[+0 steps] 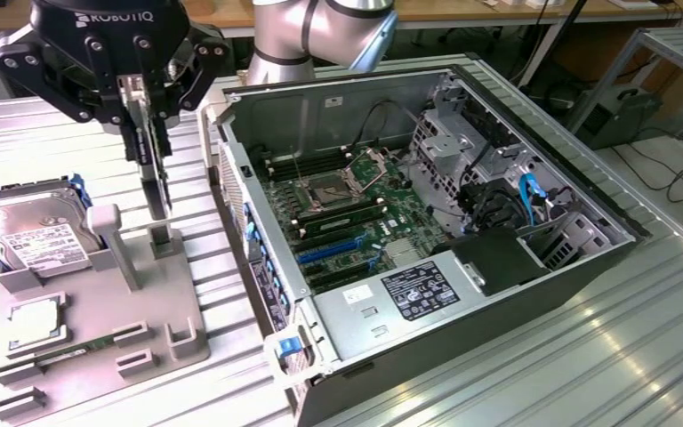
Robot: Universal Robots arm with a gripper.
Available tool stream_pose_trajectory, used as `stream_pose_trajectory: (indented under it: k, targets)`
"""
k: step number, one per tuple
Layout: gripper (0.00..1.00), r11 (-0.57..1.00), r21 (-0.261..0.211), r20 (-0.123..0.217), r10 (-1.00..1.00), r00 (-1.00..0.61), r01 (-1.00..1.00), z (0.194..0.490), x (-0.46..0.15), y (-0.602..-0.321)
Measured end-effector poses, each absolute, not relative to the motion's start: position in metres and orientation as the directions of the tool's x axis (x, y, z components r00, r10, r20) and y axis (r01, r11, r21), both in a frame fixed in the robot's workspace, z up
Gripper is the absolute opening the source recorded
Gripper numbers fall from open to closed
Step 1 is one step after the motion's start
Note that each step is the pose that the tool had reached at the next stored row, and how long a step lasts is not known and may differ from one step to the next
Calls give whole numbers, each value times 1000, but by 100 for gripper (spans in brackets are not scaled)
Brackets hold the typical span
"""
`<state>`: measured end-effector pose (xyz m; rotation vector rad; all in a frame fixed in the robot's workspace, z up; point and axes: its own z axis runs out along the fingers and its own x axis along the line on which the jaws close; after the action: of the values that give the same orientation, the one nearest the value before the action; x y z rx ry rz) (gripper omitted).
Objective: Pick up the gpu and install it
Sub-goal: 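Pick up the gpu and move the gpu toward the slot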
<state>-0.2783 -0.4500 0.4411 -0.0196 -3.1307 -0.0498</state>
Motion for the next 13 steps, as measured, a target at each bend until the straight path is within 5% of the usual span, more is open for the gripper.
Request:
stream_pose_trajectory:
  k: [13]
  targets:
    - [27,999,32,11,12,-1000,13,441,-268,-450]
